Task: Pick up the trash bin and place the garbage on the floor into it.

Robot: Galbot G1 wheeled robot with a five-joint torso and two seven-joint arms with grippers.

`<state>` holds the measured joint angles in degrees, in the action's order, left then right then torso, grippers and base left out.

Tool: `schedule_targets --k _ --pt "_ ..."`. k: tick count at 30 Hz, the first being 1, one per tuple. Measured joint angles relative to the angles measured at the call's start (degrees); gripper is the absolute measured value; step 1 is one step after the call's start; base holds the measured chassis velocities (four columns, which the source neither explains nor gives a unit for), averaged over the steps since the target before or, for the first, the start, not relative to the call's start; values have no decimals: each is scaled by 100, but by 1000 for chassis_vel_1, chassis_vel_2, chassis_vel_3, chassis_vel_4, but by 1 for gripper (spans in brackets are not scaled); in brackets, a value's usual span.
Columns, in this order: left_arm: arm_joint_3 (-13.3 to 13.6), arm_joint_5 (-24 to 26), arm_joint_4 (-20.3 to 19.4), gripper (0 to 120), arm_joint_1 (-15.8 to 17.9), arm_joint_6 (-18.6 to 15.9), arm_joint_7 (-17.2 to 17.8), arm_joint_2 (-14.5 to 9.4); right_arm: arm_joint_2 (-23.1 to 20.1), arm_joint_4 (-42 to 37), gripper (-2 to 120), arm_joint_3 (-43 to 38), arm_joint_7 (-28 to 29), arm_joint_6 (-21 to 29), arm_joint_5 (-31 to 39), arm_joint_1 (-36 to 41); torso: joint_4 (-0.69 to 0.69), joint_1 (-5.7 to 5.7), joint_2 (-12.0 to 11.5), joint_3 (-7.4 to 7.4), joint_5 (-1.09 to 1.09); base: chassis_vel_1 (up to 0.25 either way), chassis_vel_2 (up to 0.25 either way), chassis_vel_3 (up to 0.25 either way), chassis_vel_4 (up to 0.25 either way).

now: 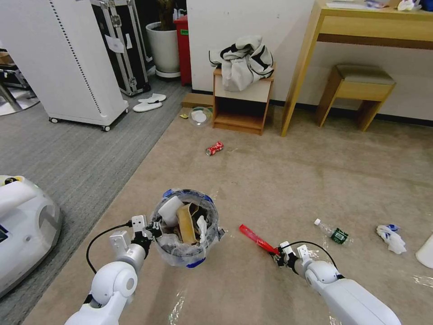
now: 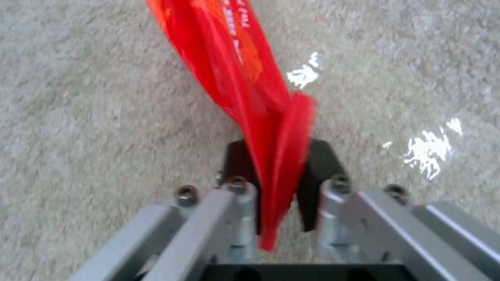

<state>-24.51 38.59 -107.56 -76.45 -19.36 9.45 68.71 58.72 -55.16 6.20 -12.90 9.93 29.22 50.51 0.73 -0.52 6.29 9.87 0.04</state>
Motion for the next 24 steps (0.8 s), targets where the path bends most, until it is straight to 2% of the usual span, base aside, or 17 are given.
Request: schedule_targets --k 3,13,24 --pt "6 -3 0 1 6 0 2 -1 -58 -113 0 -12 31 19 2 69 2 0 0 0 1 0 0 0 0" --pt "17 -39 -27 1 -22 -6 9 10 -254 -574 0 -102 201 104 65 234 3 0 0 0 -3 0 0 0 0" --pt "54 -15 -105 1 -36 -23 13 -83 -477 -1262 0 -363 439 147 133 423 3 0 0 0 -3 0 0 0 0"
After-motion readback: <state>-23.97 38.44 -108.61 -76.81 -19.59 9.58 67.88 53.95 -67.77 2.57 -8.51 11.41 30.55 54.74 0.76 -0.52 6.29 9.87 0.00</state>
